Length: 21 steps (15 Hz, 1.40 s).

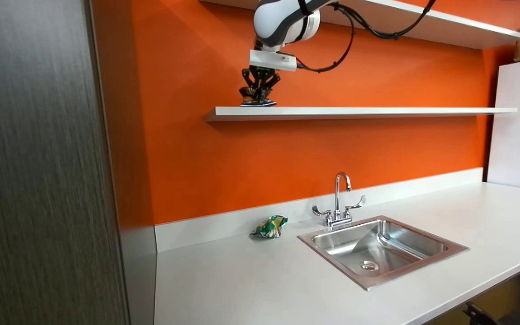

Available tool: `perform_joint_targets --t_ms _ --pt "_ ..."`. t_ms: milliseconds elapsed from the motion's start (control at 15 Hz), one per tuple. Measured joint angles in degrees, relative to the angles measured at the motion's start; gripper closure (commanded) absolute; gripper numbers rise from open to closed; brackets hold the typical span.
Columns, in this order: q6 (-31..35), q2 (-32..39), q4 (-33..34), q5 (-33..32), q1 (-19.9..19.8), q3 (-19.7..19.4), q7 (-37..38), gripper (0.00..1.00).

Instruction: Put the snack packet onto the shelf

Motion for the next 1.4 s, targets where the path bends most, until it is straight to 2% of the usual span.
perform_joint_targets --t_ms 467,533,733,933,1400 --pt "-0.1 0.8 1.8 -0.2 1.6 -2.0 0.1 0.05" --pt "-0.1 0.7 2.0 -0.3 1.8 -2.2 0.1 0.01" --pt "-1.1 -0.1 2.2 -0.3 1.9 -2.5 0.1 0.00" --pt "-5.3 -2.0 2.1 -0.3 1.9 -2.5 0.1 0.00" --pt "-25.4 -11.5 -2.9 0.4 2.3 -2.2 -3.5 0.00"
